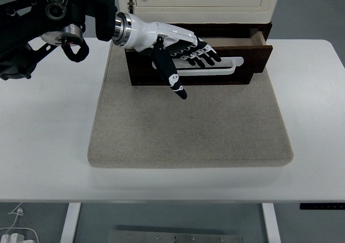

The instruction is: Open the drawer under the combination cabinet

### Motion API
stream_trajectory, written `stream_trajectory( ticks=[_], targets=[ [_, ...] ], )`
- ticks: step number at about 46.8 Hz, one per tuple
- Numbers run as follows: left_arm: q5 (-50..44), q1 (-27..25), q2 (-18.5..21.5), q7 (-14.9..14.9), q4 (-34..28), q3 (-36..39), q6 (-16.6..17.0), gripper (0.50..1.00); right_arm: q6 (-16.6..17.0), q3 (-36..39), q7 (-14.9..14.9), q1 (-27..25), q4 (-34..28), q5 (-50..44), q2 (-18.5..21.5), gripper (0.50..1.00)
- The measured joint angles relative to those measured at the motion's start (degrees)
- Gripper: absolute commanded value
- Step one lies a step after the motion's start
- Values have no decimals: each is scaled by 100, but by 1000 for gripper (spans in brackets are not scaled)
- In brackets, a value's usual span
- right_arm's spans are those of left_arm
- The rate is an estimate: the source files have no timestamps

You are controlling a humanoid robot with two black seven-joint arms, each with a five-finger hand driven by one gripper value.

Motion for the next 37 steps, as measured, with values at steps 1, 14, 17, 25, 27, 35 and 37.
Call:
stream_trajectory(
  ticks=[1,14,17,25,27,35,37],
  targets=[
    [14,0,-1,0,7,0,16,1000,0,0,0,0,0,0,0,928],
    [103,85,-44,0,50,48,240,1000,0,0,1,0,0,0,0,928],
    [106,95,-45,-1,58,62,248,1000,0,0,1,0,0,0,0,928],
    [106,113,-54,-1,83,71,250,1000,0,0,1,0,0,0,0,928],
    [107,118,-54,-1,81,77,250,1000,0,0,1,0,0,0,0,928],
    [110,123,-54,6,69,81,249,1000,0,0,1,0,0,0,0,928],
    [110,123,-54,7,69,81,246,1000,0,0,0,0,0,0,0,928]
  ],
)
